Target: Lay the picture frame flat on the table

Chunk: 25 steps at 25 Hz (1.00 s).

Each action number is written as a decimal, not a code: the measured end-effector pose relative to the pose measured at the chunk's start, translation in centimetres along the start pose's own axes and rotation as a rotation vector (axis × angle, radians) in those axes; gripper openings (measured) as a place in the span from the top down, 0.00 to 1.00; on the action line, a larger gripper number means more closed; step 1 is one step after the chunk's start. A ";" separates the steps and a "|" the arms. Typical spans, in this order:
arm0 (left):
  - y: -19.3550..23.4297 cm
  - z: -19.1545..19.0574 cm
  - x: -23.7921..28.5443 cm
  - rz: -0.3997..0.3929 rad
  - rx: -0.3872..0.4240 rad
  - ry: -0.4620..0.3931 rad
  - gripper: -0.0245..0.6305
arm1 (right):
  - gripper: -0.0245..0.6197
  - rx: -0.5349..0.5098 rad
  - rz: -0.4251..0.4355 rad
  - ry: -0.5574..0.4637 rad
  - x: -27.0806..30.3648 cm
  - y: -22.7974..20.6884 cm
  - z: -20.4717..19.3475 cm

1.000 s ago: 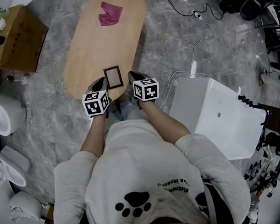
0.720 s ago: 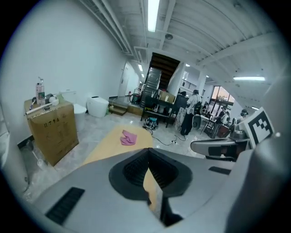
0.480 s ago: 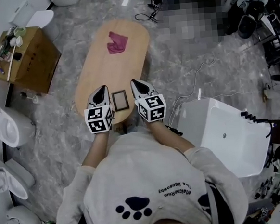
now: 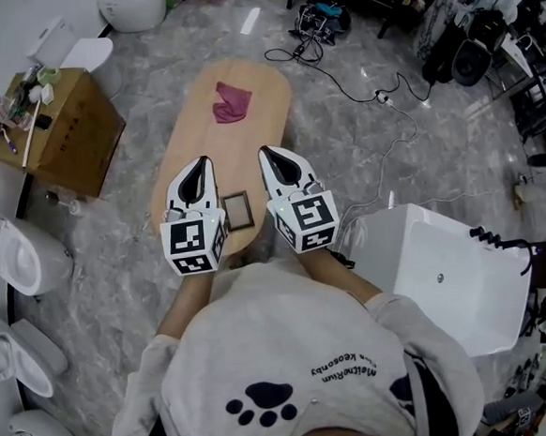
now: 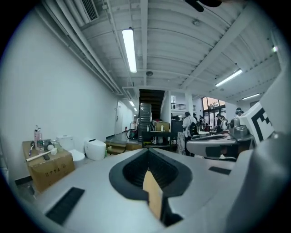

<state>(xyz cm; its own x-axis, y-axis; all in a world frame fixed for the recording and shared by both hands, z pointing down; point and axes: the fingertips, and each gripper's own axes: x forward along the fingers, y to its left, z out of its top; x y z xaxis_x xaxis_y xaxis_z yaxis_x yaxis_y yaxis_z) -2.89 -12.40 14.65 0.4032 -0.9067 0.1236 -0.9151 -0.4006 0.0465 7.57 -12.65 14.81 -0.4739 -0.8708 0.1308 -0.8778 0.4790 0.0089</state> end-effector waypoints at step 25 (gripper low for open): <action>-2.7 2.7 -2.5 0.042 0.094 -0.094 0.95 | 0.95 0.010 0.042 -0.113 -2.6 0.2 3.1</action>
<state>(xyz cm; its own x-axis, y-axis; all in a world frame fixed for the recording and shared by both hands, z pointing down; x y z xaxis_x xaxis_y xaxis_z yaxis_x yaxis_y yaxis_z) -1.41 -9.46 11.54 0.3670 -0.9297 0.0300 -0.9284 -0.3681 -0.0508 8.40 -10.67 11.41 -0.5149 -0.8570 0.0179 -0.8572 0.5150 -0.0041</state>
